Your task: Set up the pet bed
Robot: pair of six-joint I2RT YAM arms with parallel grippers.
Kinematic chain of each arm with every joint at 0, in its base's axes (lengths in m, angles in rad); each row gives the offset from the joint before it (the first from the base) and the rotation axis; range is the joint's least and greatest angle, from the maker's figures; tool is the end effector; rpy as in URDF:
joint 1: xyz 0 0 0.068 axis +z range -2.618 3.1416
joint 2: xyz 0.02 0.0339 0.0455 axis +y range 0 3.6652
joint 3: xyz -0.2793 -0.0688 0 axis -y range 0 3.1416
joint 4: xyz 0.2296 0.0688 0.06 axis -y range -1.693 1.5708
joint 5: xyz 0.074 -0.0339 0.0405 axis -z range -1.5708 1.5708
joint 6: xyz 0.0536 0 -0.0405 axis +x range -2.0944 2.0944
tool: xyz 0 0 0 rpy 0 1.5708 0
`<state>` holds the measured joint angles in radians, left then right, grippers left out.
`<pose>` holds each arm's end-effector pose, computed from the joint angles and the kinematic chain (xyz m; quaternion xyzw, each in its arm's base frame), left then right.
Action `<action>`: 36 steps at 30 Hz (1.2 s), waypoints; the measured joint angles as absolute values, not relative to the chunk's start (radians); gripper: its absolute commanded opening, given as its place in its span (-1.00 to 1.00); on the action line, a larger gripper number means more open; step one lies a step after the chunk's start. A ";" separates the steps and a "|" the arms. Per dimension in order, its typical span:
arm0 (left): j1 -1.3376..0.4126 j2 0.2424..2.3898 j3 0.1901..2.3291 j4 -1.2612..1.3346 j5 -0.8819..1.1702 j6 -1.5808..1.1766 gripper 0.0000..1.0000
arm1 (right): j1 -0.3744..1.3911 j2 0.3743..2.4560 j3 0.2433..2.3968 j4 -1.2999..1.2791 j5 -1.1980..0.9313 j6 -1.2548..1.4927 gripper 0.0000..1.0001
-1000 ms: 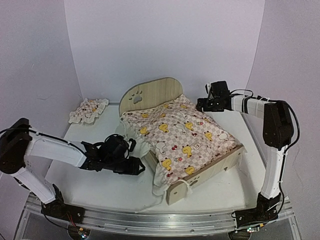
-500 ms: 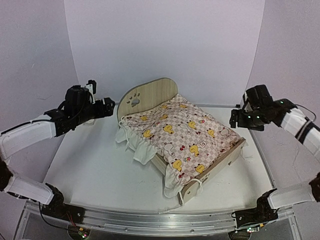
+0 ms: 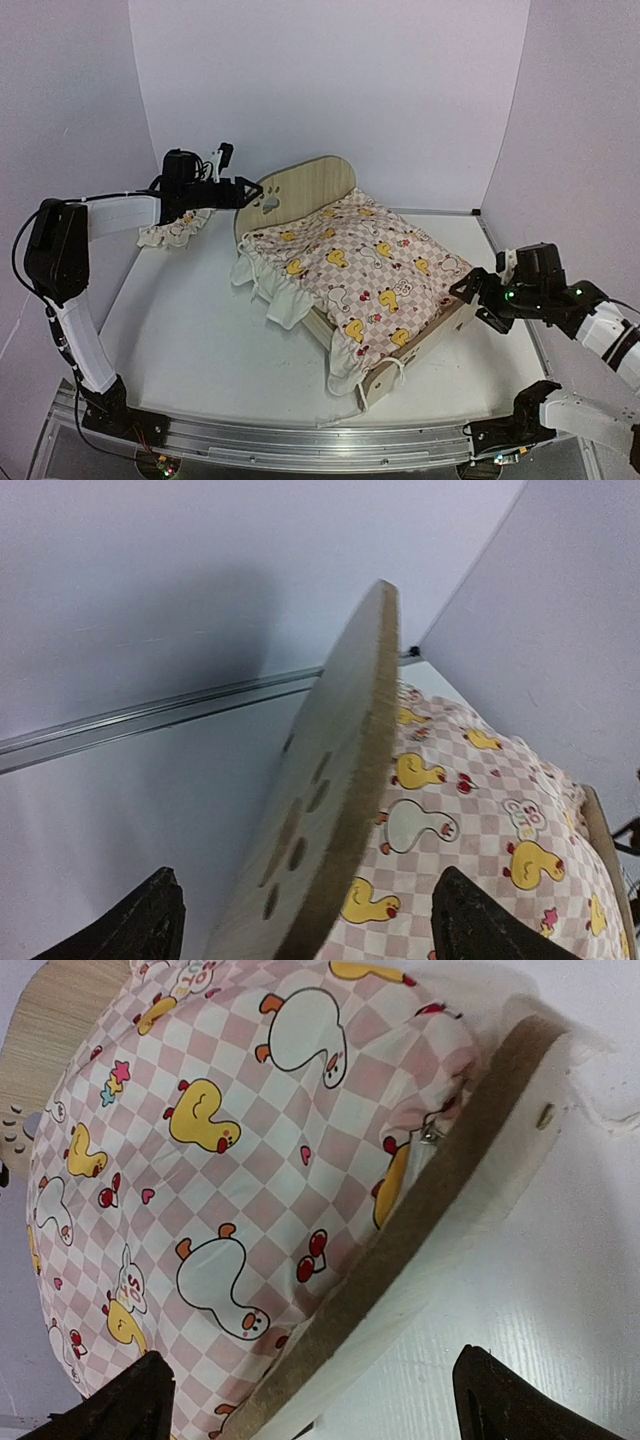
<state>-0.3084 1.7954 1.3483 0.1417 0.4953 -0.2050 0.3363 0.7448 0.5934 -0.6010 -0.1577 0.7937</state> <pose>0.4027 -0.1550 0.3042 0.1852 0.7733 -0.3368 0.5043 0.1325 0.0552 0.2408 0.1768 0.8979 0.2734 0.2963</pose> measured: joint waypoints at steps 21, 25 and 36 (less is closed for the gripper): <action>-0.440 1.301 0.787 0.244 0.493 -0.302 0.63 | 0.157 1.615 1.124 -0.377 -0.180 0.329 0.97; -0.511 1.060 0.633 0.141 0.396 -0.393 0.68 | 0.176 1.753 1.313 -0.413 -0.098 0.234 0.97; -0.666 0.720 0.652 -0.245 0.019 -0.471 0.50 | 0.384 1.537 1.467 -0.740 0.322 0.166 0.97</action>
